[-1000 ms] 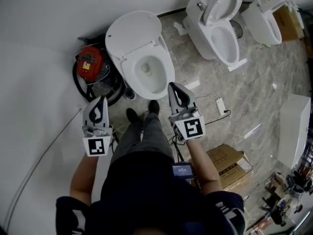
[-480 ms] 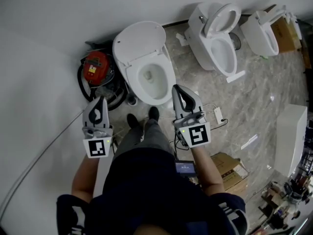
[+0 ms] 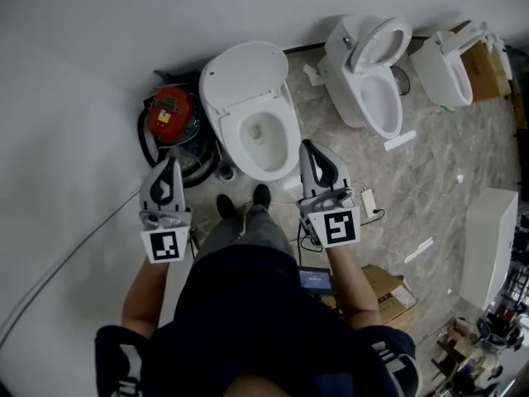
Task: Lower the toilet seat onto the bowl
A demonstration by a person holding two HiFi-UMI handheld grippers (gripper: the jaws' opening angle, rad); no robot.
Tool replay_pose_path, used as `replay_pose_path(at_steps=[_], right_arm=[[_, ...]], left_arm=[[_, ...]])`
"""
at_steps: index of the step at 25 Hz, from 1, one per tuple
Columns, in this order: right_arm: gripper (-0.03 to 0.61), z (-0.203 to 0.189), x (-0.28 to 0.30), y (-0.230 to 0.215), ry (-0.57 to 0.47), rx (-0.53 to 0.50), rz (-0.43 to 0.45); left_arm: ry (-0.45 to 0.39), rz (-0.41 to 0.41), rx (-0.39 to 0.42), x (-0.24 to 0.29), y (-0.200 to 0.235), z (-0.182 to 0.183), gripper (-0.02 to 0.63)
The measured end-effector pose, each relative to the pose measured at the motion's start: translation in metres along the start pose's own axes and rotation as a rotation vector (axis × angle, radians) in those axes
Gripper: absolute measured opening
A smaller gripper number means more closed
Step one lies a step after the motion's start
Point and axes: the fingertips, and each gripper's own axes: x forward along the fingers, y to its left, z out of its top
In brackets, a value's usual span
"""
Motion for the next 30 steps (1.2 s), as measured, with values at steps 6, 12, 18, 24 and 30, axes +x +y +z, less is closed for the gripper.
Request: replay_pose_path(at_steps=[6,12,18,24,30], right_arm=[[0.02,0.006,-0.004,0.001,0.005,-0.03,-0.015],[0.02,0.01,-0.006,0.001,0.007,-0.057,-0.027],[0.02,0.014,-0.005,0.007,0.011,-0.093,-0.016],[0.02,0.014,-0.003,0.01,0.012,-0.098,-0.01],[0.02,0.012,0.0,0.013,0.023,-0.112,-0.004]], left_arm=[[-0.017,0.017,-0.003,-0.001,0.004,0.012,0.025],[-0.023,0.023,0.003,-0.003,0.009,0.016,0.025],[-0.032,0.035,0.0,-0.005,0.013,0.021,0.025],[-0.022,0.042,-0.008,-0.005,0.015,0.018,0.025],[-0.037,0.047,-0.008,-0.005,0.018,0.019,0.025]])
